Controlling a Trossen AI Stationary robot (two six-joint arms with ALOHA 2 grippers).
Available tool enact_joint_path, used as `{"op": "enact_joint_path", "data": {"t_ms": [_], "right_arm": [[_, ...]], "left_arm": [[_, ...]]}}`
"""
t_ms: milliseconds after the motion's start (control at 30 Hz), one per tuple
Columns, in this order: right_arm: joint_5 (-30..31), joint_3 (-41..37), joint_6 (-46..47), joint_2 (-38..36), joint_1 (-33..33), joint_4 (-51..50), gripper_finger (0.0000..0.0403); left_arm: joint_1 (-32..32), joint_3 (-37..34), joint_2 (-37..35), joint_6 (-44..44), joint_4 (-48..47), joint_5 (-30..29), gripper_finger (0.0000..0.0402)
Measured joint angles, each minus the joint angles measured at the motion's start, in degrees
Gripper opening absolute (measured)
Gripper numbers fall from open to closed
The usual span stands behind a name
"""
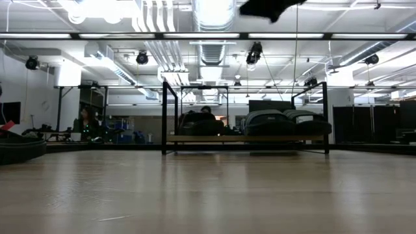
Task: Pick and place slides into the shelf
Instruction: Put the black slipper on the shelf
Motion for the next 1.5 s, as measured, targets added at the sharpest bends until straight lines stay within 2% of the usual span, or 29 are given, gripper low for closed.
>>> {"op": "enact_joint_path", "data": {"t_ms": [133, 267, 433, 600, 700, 867, 1267, 1500], "right_arm": [[0.0, -12.0, 2.9, -11.7, 5.4, 9.0, 0.0098], [2.4, -21.9, 4.0, -17.9, 11.1, 15.2, 0.0095], [4.5, -30.7, 4.2, -20.5, 16.9, 21.2, 0.0097], [5.1, -36.5, 5.1, -20.2, 20.4, 29.0, 0.0097], [5.9, -38.8, 5.1, -20.1, 21.3, 31.1, 0.0097], [6.0, -41.9, 5.1, -19.9, 21.4, 34.1, 0.0098], [6.1, -44.8, 5.0, -19.9, 21.4, 34.1, 0.0089], [6.0, -44.8, 5.0, -19.8, 21.4, 34.1, 0.0087]], "left_arm": [[1.8, 7.5, 5.8, 2.2, -0.7, 0.6, 0.0205], [3.9, 14.9, 12.3, 2.3, -3.4, 3.1, 0.0205], [5.5, 22.9, 22.5, 3.2, -6.5, 2.7, 0.0205], [8.5, 35.1, 32.4, 1.3, -19.6, 1.9, 0.0205], [9.7, 39.3, 37.8, 0.8, -23.6, 0.0, 0.0205], [10.3, 40.6, 43.4, 4.3, -23.8, -7.4, 0.0205], [12.8, 39.1, 53.2, 4.2, -29.2, -8.6, 0.0205], [15.6, 36.9, 56.2, 4.1, -30.4, -8.6, 0.0205]]}}
